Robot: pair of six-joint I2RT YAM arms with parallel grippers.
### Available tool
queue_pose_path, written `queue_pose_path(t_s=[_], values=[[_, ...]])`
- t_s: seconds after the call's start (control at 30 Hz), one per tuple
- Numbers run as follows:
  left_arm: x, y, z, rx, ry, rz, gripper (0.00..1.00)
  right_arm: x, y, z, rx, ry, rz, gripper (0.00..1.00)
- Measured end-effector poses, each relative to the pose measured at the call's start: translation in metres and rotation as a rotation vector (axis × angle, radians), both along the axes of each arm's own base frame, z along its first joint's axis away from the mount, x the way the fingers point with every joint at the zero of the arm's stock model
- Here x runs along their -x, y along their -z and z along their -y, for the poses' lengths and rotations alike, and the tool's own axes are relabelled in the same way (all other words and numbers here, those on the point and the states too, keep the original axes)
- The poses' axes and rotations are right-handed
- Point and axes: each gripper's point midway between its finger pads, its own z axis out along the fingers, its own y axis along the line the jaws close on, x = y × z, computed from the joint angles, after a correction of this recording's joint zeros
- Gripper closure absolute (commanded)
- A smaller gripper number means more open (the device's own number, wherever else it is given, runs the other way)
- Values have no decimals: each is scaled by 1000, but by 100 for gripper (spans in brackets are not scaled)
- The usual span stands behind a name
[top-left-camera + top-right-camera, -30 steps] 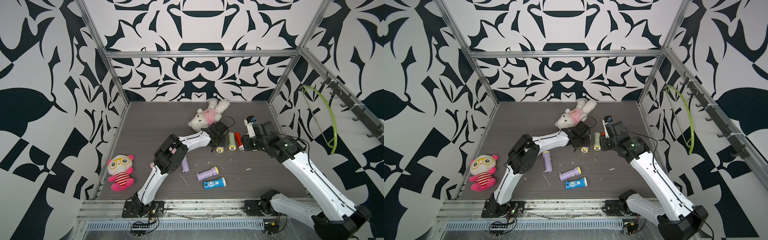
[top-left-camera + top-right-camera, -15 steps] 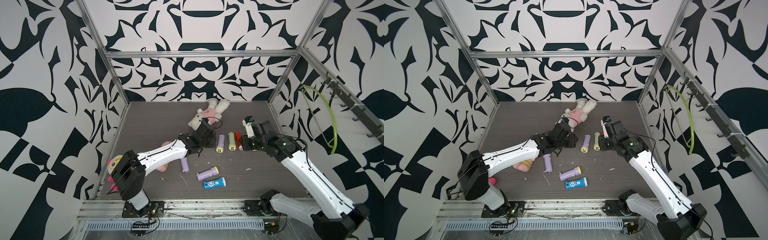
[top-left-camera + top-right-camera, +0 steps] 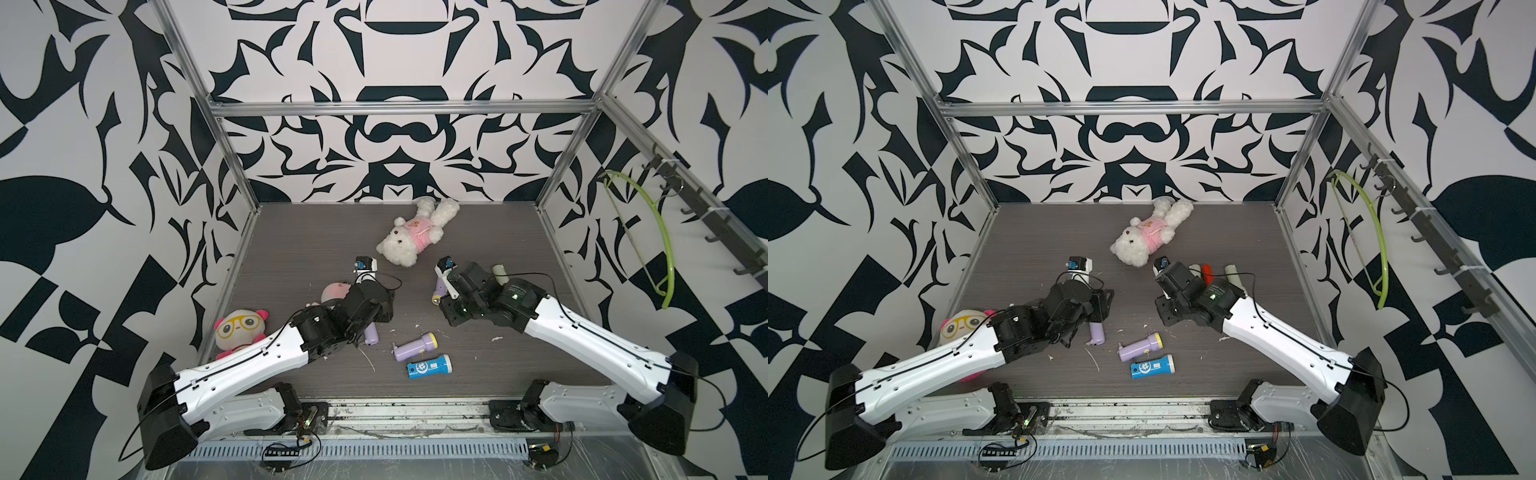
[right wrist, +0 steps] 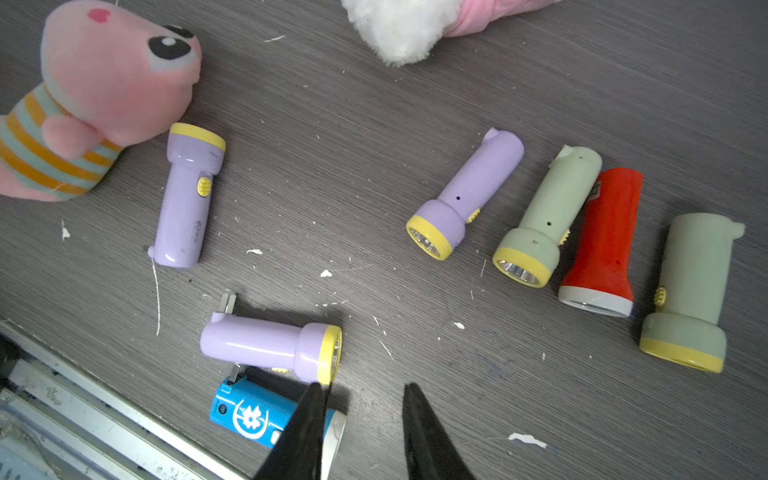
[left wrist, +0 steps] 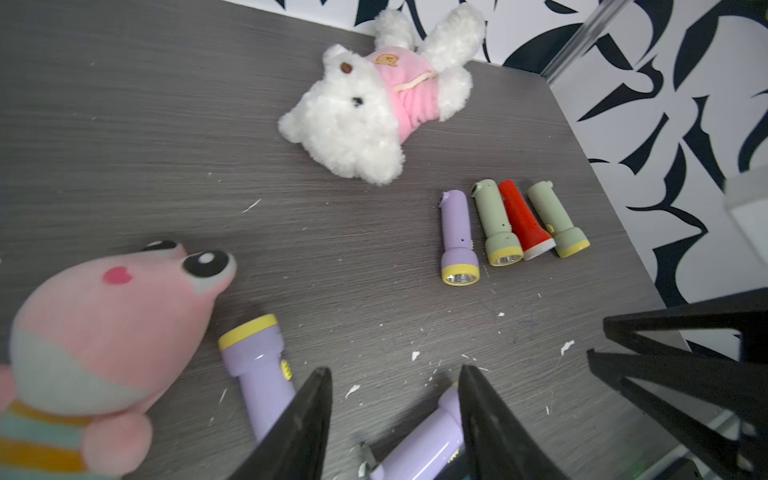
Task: Close the plug at the bottom of the flashlight
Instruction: Place the flashlight at the center of the board, then adjust the flashlight at the center of the board.
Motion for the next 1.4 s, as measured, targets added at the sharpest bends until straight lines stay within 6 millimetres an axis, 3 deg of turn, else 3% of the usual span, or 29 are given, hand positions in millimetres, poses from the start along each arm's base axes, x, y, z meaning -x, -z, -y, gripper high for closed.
queue_pose_path(t_s=[0.23, 0.5, 1.03, 1.2, 1.23, 1.33, 1.4], values=[[11, 31, -19, -73, -26, -61, 47, 2, 14, -9, 11, 24, -32, 67], [16, 40, -27, -86, -36, -79, 46, 14, 34, -13, 42, 27, -63, 66], [27, 35, -62, -109, -89, -64, 45, 5, 56, -1, 117, 68, -26, 66], [25, 55, -57, -177, -85, -104, 46, -3, 53, -1, 110, 77, 1, 65], [24, 63, -55, -208, -83, -121, 49, -4, 52, -1, 103, 74, -2, 68], [25, 91, -48, -306, -60, -190, 58, -6, 54, -4, 70, 62, -29, 91], [26, 106, -44, -345, -46, -229, 59, -8, 56, -7, 58, 50, -41, 91]])
